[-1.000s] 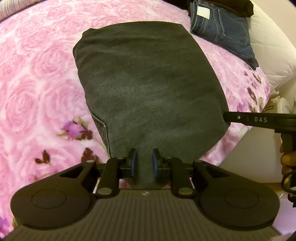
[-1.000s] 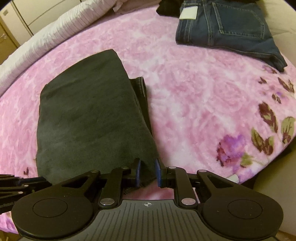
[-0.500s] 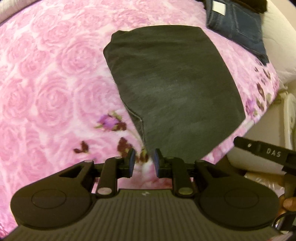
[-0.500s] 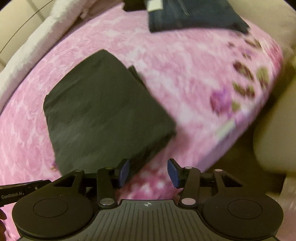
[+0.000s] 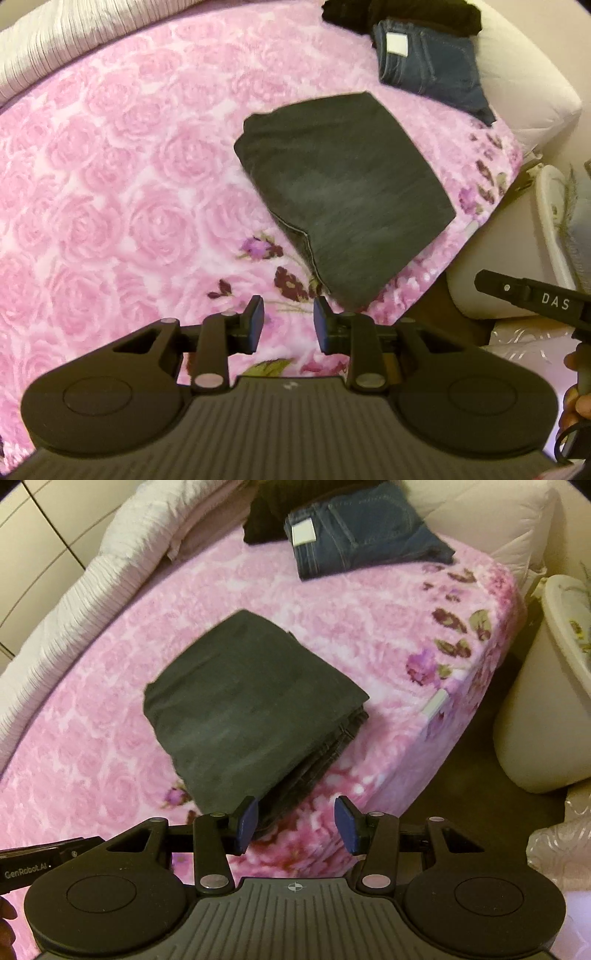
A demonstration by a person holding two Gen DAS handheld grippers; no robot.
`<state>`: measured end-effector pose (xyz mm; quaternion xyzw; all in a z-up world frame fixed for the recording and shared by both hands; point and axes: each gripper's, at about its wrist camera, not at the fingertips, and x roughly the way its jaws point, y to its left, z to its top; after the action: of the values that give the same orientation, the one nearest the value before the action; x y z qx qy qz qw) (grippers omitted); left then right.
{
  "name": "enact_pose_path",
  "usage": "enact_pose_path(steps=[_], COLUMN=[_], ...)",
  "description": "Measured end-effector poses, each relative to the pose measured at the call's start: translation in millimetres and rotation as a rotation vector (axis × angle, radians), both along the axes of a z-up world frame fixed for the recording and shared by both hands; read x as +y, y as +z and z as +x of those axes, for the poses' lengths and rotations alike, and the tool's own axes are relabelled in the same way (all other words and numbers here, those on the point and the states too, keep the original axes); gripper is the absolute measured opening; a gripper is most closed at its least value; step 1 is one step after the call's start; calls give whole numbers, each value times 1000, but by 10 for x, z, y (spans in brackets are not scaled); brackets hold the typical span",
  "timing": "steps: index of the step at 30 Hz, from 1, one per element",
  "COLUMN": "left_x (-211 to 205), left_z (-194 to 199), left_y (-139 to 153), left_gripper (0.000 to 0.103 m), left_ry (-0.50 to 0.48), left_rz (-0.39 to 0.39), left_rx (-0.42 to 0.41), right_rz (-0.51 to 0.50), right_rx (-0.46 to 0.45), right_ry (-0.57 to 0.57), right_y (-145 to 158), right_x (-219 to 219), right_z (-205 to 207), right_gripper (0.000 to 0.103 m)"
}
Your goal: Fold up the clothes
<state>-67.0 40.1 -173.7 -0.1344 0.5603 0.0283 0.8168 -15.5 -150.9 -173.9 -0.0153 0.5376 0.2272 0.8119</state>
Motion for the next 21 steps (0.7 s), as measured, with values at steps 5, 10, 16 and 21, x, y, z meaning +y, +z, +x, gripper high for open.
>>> enact_pose_path(steps=[5, 10, 16, 21], left_x=[34, 110, 498, 749], left_z=[-103, -150, -177, -103], left_y=[144, 123, -192, -583], left_gripper=[25, 30, 35, 36], left_ry=[-3, 8, 174, 299], left_rz=[-6, -63, -335, -477], left_rx=[-22, -43, -84, -110], right_rz=[13, 37, 324, 569], right_rx=[-32, -17, 184, 380], right_ry=[-14, -36, -201, -351], right_y=[195, 225, -79, -624], right_x=[-21, -67, -379, -602], right_z=[-156, -220, -97, 148], right_gripper=[48, 48, 101, 101])
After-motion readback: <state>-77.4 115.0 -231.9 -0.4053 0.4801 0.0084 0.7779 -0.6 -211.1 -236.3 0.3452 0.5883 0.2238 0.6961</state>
